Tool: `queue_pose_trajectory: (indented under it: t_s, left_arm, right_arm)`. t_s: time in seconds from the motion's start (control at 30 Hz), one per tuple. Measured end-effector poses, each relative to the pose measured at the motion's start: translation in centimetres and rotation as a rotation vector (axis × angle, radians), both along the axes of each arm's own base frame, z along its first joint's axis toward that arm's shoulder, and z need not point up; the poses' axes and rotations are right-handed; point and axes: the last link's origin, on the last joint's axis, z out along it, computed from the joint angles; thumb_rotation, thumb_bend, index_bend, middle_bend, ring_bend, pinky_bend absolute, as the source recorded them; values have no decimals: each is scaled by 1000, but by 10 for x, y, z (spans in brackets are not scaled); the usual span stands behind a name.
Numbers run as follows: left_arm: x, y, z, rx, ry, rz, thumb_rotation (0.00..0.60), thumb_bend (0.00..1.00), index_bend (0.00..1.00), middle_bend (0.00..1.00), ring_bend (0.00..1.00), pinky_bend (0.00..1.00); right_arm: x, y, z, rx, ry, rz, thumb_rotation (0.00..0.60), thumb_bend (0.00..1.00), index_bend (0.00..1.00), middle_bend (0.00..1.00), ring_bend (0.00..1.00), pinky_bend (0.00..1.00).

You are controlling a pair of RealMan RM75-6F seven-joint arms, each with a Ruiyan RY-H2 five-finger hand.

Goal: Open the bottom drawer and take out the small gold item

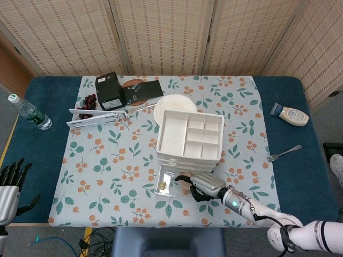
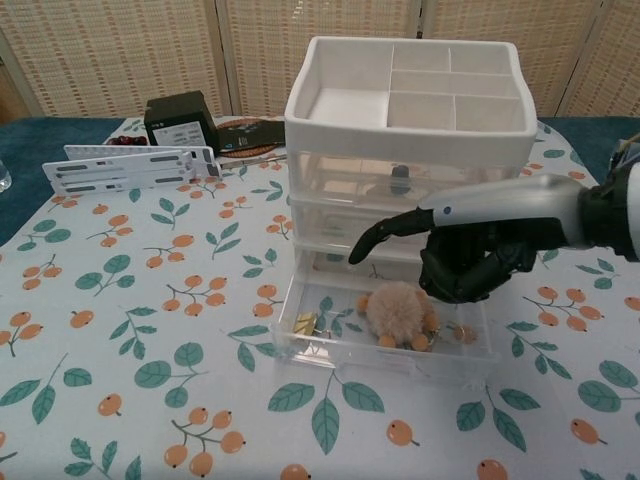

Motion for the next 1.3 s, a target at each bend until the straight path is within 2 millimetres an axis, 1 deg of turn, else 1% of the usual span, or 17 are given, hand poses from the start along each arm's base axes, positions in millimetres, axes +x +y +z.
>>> queue_pose_trajectory:
  t_s: [0.13,0.33,0.53,0.93,1.07,1.3]
  left_arm:
    - [0,0,0,-1,-1,1,600,247,93,0,32,69]
    - [-2,-1,0,-1,-3,0,600,247,93,0,32,69]
    - [-3,0,-1,-4,-7,-5,600,248,93,0,32,69]
    - [-4,-1,1,-1,-13,-12,600,247,93,0,32,69]
    - [-6,-1,2,2,-15,-10,600,248,93,0,32,69]
    - [-5,0,-1,-2,-20,-13,600,247,93,0,32,69]
  right_arm:
    - [5,-6,-8,-8,79,87,600,1000,136,883,1000,1000]
    - [10,-8,-19,-47,189,186,600,1000,136,885,1000,1000]
    - [12,-5,-28,-90,288,215,600,1000,161,885,1000,1000]
    - [15,3,-44,-121,444,262,600,1000,164,885,1000,1000]
    - [11,6,-43,-122,482,263,600,1000,199,885,1000,1000]
    - [1,9,-30,-131,538,248,600,1000,201,885,1000,1000]
